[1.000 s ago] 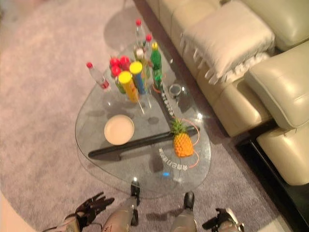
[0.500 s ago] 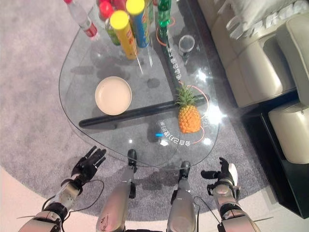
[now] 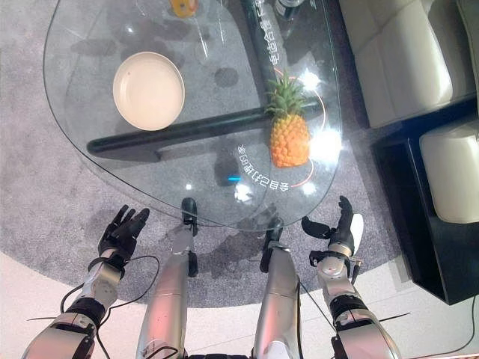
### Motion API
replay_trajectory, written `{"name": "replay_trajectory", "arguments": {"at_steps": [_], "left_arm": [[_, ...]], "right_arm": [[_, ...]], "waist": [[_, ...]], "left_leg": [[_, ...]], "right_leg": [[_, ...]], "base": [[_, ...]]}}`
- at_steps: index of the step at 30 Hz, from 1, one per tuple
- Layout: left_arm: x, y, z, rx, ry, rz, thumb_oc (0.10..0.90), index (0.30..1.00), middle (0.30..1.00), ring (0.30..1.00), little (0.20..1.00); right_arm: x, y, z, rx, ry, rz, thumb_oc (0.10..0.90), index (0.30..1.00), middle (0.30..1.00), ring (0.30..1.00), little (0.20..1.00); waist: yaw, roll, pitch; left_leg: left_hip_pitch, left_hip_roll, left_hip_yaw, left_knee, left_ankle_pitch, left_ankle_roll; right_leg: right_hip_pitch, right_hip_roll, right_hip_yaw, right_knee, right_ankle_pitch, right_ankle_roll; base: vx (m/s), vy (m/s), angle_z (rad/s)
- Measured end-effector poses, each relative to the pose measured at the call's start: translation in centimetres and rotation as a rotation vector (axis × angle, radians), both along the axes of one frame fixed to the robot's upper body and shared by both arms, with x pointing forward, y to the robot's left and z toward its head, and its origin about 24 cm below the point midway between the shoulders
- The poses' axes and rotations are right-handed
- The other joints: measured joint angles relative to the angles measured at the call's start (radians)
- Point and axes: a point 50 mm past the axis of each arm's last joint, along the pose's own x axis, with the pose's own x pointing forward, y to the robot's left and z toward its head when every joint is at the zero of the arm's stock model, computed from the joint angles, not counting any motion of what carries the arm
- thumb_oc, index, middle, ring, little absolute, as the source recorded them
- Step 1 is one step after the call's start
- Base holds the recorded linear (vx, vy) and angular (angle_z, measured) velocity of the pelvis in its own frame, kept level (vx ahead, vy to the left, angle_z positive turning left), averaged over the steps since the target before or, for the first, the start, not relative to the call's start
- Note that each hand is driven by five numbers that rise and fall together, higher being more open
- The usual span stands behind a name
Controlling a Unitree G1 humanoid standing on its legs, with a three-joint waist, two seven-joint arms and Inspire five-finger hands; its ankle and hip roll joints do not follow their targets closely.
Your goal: Pick up the fruit to the plate
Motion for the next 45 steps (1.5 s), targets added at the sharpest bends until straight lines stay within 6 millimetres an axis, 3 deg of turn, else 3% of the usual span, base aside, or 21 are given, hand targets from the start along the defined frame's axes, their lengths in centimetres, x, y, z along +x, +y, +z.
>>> {"name": "replay_trajectory", "arguments": {"at_steps": [7,16,20,26,31,40,45], "left_arm": [[0.1,0.3,0.0,0.040,0.023,0.026,0.800,0.900,0.900,0.900,0.900],[-0.1,0.4,-0.1,0.054,0.028,0.020,0.800,0.900,0.900,0.900,0.900],[-0.1,0.4,-0.1,0.062,0.031,0.012,0.800,0.900,0.900,0.900,0.900],[-0.2,0.5,-0.3,0.076,0.041,0.001,0.800,0.900,0.900,0.900,0.900],[-0.4,0.2,-0.4,0.086,0.044,-0.018,0.800,0.900,0.900,0.900,0.900],[0.3,-0.1,0.6,0.084,-0.006,-0.032,0.800,0.900,0.900,0.900,0.900],[-0.1,-0.1,0.4,0.080,-0.007,-0.029,0.800,0.900,0.900,0.900,0.900]], "right_arm": [[-0.3,0.2,-1.0,0.036,0.063,-0.029,0.800,0.900,0.900,0.900,0.900],[0.3,0.3,-0.2,0.028,0.026,-0.037,0.800,0.900,0.900,0.900,0.900],[0.4,-0.6,0.6,0.040,-0.028,-0.143,0.800,0.900,0.900,0.900,0.900],[0.7,-3.7,4.7,0.076,-0.256,-0.419,0.800,0.900,0.900,0.900,0.900],[1.1,-4.3,9.1,0.085,-0.504,-0.535,0.800,0.900,0.900,0.900,0.900],[1.9,-1.6,15.0,0.152,-0.818,-0.435,0.800,0.900,0.900,0.900,0.900],[1.2,1.8,17.9,0.080,-0.940,-0.199,0.800,0.900,0.900,0.900,0.900]], "waist": [[0.005,0.002,0.002],[0.004,0.002,0.002],[0.005,0.002,0.002],[0.006,0.002,0.002],[0.005,0.002,0.002],[0.005,0.001,0.002],[0.001,0.001,0.002]], "left_leg": [[-0.010,0.009,0.003,-0.086,0.038,-0.016],[0.007,0.010,0.000,-0.088,0.052,-0.023],[0.007,0.011,-0.004,-0.089,0.053,-0.023],[0.007,0.016,-0.008,-0.112,0.056,-0.023],[0.005,0.016,-0.008,-0.121,0.062,-0.018],[0.002,0.012,-0.008,-0.126,0.065,-0.022],[0.002,0.011,0.000,-0.137,0.065,-0.022]], "right_leg": [[-0.039,0.029,0.013,-0.018,0.026,-0.003],[-0.025,0.030,0.012,-0.012,0.033,-0.007],[-0.024,0.030,0.008,-0.010,0.032,-0.008],[-0.025,0.032,-0.006,-0.021,0.028,-0.011],[-0.026,0.033,-0.009,-0.031,0.034,-0.012],[-0.025,0.031,-0.010,-0.044,0.036,-0.011],[-0.036,0.029,-0.005,-0.043,0.036,-0.011]], "base": [[0.00,0.014,-0.02],[0.00,0.003,-0.01],[0.01,-0.028,0.02],[0.00,-0.021,0.03],[0.00,0.000,0.00],[-0.01,0.025,-0.01],[0.00,0.066,-0.02]]}}
